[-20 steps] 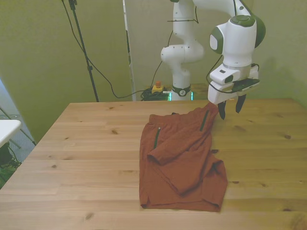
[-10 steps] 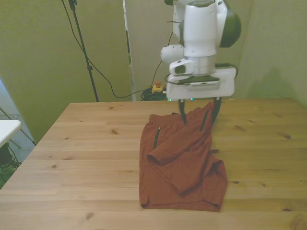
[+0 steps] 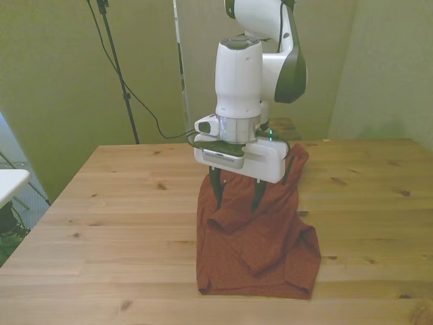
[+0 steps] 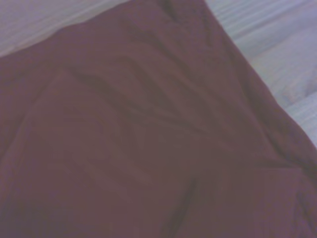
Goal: Unfold the shorts
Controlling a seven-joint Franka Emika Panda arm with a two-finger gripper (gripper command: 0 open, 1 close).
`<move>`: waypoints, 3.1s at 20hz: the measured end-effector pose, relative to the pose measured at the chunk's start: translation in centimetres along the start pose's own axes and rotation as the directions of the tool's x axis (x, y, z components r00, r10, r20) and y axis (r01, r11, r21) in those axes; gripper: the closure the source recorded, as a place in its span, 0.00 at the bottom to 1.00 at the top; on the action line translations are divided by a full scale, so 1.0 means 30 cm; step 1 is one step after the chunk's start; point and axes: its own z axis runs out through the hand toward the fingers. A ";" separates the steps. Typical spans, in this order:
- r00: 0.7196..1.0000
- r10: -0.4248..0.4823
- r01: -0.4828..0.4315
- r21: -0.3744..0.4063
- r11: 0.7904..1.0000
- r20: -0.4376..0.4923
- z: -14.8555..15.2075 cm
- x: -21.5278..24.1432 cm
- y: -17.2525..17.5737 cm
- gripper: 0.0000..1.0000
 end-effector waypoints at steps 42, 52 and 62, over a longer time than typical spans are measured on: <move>0.991 -0.099 0.105 0.070 0.992 -0.084 -0.113 -0.241 -0.177 1.00; 0.972 -0.201 0.215 0.125 0.968 -0.120 -0.111 -0.533 -0.365 1.00; 0.951 -0.286 0.302 0.162 0.940 -0.115 -0.001 -0.748 -0.481 1.00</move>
